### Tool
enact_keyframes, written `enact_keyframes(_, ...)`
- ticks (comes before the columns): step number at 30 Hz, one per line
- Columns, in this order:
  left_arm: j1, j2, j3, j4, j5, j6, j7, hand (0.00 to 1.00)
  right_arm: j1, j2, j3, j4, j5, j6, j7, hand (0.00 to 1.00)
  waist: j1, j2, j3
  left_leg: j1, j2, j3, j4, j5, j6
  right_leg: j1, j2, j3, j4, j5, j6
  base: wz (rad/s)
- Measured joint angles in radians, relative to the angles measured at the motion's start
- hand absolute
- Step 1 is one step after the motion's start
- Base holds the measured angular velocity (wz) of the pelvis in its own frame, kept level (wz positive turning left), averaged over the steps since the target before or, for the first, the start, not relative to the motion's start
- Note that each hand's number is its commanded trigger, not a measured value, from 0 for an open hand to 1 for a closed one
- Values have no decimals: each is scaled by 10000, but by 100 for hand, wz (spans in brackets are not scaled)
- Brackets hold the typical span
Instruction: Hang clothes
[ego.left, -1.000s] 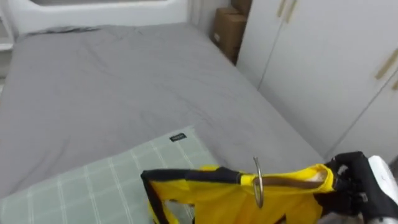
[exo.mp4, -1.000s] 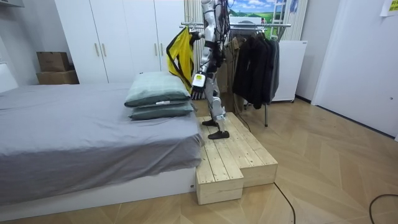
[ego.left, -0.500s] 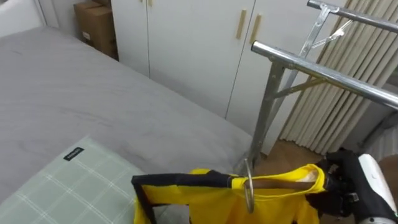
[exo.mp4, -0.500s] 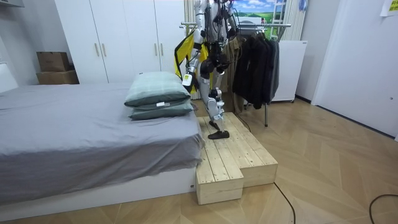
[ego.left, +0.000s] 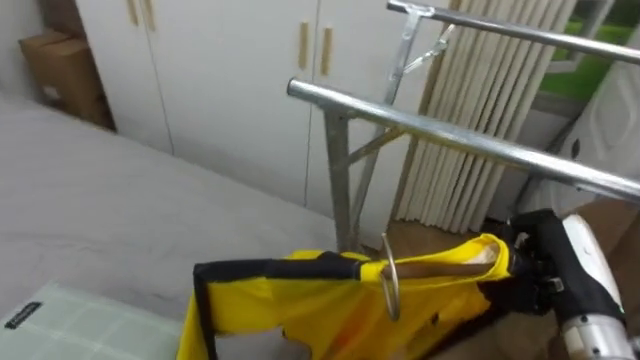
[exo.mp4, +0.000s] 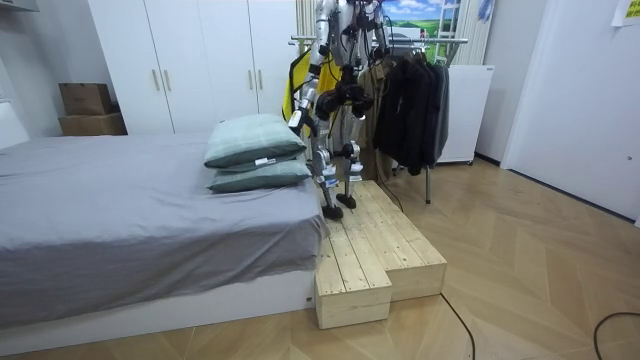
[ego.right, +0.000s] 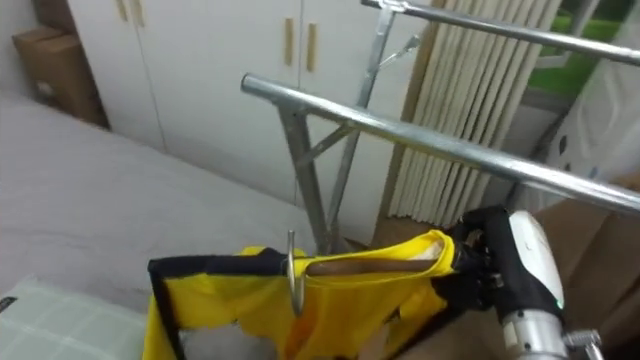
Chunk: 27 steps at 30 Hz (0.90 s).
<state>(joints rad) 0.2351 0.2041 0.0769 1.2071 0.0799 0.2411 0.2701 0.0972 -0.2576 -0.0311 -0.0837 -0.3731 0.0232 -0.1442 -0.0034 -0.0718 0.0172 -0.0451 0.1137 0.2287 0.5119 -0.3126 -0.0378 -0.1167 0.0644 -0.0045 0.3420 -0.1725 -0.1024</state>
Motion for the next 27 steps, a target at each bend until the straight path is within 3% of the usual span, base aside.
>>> enact_keyframes(1,-7,-138,214,4,-1,0,9,0,-11,-11,110,-2,157,-2,1,100,49,69,10,-194,-228,-579,-805,52,15,-72,162,547,-5,120,30,-145)
enact_keyframes(2,-17,-254,381,3,-2,0,25,0,20,-11,143,-4,189,1,13,100,35,197,16,-359,-231,-1053,-1341,128,-100,-150,379,975,0,185,74,-142)
enact_keyframes(4,-66,-419,386,2,-8,-1,52,0,3,-16,102,-3,188,4,11,100,-92,408,-59,-406,-247,-1337,-1427,534,-65,-248,671,1504,63,268,162,-120)
enact_keyframes(5,-287,-425,399,11,-59,-10,79,0,-9,-20,80,-5,188,4,-39,100,-183,425,-50,-328,-323,-1324,-1542,772,17,-307,782,1756,70,406,250,-103)
enact_keyframes(7,-746,-410,392,-38,-115,-163,279,0,-4,-27,59,-42,175,5,-79,100,-300,392,-74,-294,-368,-985,-1688,847,40,-432,818,2047,29,561,247,-63)
enact_keyframes(9,-1221,-408,241,-423,-297,-612,518,0,-12,-46,40,-164,185,4,-84,100,-461,396,-80,-231,-376,-720,-1782,900,62,-474,849,2334,3,612,304,-47)
enact_keyframes(10,-1405,-409,154,-656,-368,-1085,696,0,-11,-45,47,-190,183,4,-84,100,-402,442,-91,-40,-389,-506,-1946,923,49,-373,875,2571,-11,642,294,-57)
enact_keyframes(11,-1589,-406,135,-876,-484,-1500,768,0,-9,-46,37,-195,195,4,-91,100,-426,496,-113,216,-423,-291,-2175,939,63,-275,894,2805,-29,640,300,-58)
enact_keyframes(14,-1785,-432,-175,-1281,-471,-2195,742,0,-11,-48,-137,-463,224,4,-96,100,-472,676,-222,672,-586,-83,-2704,945,110,-144,964,3301,-169,634,362,-49)
enact_keyframes(17,-1781,-439,-519,-1251,-460,-2334,682,0,-11,-26,-227,-559,578,3,-102,100,-461,680,-224,1094,-645,191,-3056,931,149,-36,1047,3609,-203,609,390,-37)
enact_keyframes(19,-1680,-434,-636,-1131,-470,-2372,633,0,-10,84,-177,-558,630,4,-101,100,-396,636,-196,1244,-604,498,-3138,874,186,-58,1113,3611,-172,605,383,-51)
enact_keyframes(21,-1618,-427,-614,-709,-462,-2401,554,0,-3,229,-95,-557,552,4,-54,100,-232,627,-184,1342,-548,846,-3196,769,161,-127,1116,3322,-172,604,376,-62)
enact_keyframes(23,-1386,-412,-613,-470,-472,-2462,485,0,-2,261,-22,-553,541,3,-52,100,2,602,-168,1454,-544,1262,-3274,658,172,-312,910,2083,-166,553,214,-61)
enact_keyframes(24,-1326,-393,-612,-440,-475,-2465,486,0,5,263,14,-552,548,3,-52,100,53,605,-166,1466,-548,1314,-3271,628,164,-337,874,1912,-165,525,145,-44)
enact_keyframes(25,-1216,-350,-605,-438,-476,-2476,492,0,9,255,120,-520,564,3,-47,100,94,562,-149,1479,-569,1328,-3253,624,161,-334,857,1926,-173,496,44,-27)
enact_keyframes(27,-1057,-334,-584,-453,-456,-2565,495,0,10,240,206,-500,566,2,-40,100,125,551,-139,1485,-578,1324,-3266,623,160,-242,871,2004,-362,506,26,-16)
